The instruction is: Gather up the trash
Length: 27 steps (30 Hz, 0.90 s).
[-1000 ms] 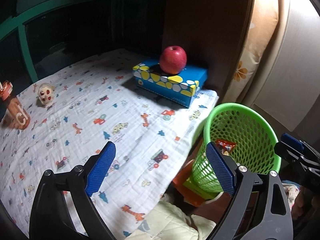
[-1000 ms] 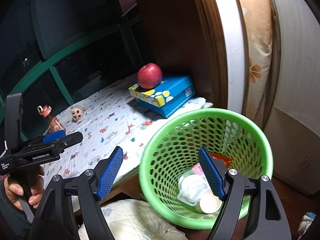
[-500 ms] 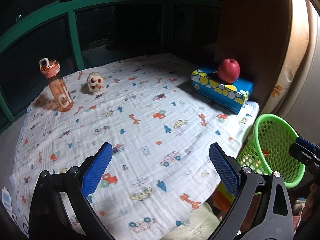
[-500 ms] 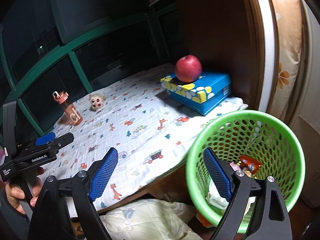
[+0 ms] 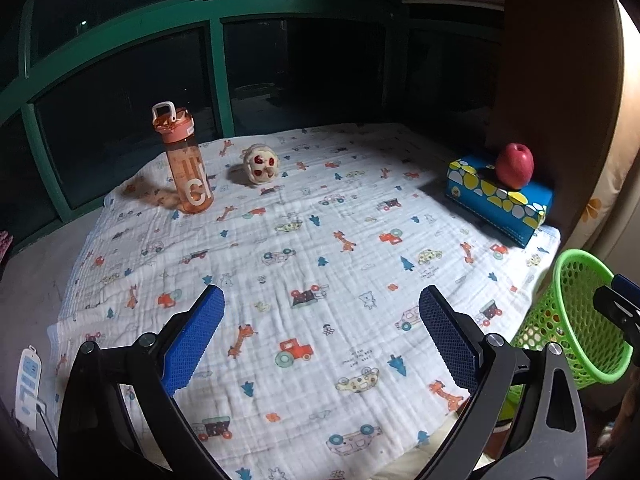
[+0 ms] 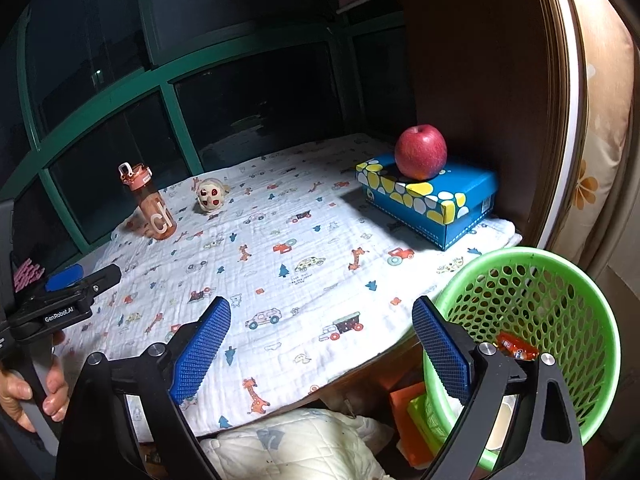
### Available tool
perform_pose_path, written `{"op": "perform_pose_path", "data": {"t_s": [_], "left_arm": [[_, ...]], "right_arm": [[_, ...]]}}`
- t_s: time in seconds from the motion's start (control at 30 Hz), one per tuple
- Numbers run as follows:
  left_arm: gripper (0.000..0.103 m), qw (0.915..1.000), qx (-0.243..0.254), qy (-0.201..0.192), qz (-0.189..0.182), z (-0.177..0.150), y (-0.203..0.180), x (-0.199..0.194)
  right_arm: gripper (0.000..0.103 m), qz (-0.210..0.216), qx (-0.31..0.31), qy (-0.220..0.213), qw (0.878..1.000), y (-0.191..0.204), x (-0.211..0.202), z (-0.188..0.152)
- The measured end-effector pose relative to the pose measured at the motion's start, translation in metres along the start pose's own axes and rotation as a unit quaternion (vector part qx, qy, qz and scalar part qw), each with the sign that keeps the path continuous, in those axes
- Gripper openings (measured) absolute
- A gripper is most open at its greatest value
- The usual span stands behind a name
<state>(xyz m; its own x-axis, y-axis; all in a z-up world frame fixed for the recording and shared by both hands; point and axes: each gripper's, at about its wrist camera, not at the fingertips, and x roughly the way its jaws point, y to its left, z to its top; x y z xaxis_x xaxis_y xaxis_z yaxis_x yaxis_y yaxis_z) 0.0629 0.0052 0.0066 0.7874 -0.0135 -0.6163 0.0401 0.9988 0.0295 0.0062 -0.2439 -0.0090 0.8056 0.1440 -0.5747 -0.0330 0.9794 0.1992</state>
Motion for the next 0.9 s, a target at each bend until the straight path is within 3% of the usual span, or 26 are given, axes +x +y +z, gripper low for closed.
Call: {"op": "perform_pose_path", "data": {"t_s": [0.3, 0.9], "left_arm": [[0.098, 0.9993, -0.01, -0.015, 0.032, -0.004, 0.015, -0.011], [0.098, 0.9986, -0.016, -0.015, 0.049, -0.013, 0.02, -0.016]], "right_arm": [[0.092, -0.013, -0.024, -0.011, 1.0, 0.019, -0.001, -0.003], [0.094, -0.025, -0.032, -0.006, 0.999, 0.026, -0.003, -0.007]]}}
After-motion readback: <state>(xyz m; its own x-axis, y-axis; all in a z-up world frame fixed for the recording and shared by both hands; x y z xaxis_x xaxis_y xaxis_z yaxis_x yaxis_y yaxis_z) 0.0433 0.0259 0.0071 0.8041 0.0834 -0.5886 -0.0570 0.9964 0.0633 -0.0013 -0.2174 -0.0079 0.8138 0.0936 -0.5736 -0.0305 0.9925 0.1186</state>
